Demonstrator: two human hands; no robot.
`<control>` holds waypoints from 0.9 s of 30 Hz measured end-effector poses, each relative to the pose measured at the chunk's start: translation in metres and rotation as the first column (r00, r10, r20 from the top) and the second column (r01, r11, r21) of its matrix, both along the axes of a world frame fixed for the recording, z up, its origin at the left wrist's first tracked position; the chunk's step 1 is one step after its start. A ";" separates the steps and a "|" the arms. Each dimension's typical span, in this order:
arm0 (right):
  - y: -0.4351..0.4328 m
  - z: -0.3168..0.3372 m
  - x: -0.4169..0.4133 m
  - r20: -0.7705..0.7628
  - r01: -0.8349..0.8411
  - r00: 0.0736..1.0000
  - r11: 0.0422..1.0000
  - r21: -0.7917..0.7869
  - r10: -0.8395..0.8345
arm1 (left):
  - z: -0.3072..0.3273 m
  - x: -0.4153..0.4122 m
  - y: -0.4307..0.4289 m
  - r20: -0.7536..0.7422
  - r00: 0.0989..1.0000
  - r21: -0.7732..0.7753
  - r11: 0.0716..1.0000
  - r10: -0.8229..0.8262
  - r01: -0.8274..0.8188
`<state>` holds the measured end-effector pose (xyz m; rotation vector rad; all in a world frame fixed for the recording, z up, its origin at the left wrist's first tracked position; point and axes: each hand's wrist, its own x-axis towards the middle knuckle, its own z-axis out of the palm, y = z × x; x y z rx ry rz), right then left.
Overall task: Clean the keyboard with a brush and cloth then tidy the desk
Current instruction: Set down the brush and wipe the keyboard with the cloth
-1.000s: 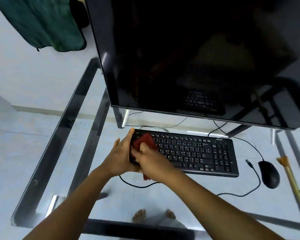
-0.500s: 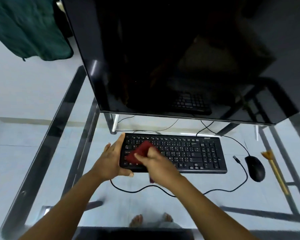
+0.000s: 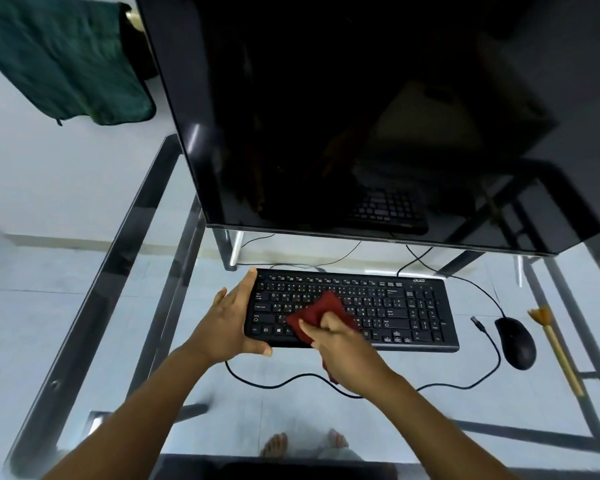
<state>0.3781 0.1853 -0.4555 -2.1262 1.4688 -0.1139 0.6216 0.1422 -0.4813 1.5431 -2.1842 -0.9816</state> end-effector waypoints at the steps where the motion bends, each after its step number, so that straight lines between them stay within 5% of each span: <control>1: 0.001 0.004 0.010 -0.035 -0.034 0.999 0.999 -0.030 0.033 | -0.001 0.000 0.000 0.013 1.000 -0.004 1.000 -0.008 0.008; 5: -0.012 0.006 0.039 0.008 -0.053 0.999 0.998 -0.022 0.053 | -0.001 0.000 -0.001 0.043 0.999 -0.015 1.000 -0.022 0.023; 7: -0.021 0.011 0.027 0.068 0.126 0.990 0.992 0.011 -0.126 | 0.000 0.000 -0.001 0.042 0.999 -0.007 1.000 -0.018 0.018; 9: -0.031 0.013 0.010 -0.050 0.408 0.911 0.913 -0.022 -0.409 | 0.001 0.000 0.000 0.034 0.999 -0.009 1.000 -0.015 0.015; 11: -0.035 0.014 0.013 -0.204 0.466 0.863 0.884 -0.034 -0.463 | 0.000 -0.002 0.000 0.041 0.999 -0.021 1.000 -0.011 0.012; 17: -0.033 0.005 0.064 -0.097 0.047 0.994 0.999 0.007 -0.046 | 0.000 -0.001 -0.001 0.079 0.997 -0.011 1.000 -0.019 0.020; 22: -0.051 0.008 0.043 -0.248 0.400 0.880 0.913 -0.074 -0.406 | -0.001 -0.002 -0.001 0.095 0.995 -0.010 1.000 -0.013 0.014; 27: -0.040 0.004 0.074 -0.075 -0.079 0.994 0.996 -0.030 0.077 | -0.002 -0.001 -0.002 0.133 0.991 0.011 1.000 -0.015 0.013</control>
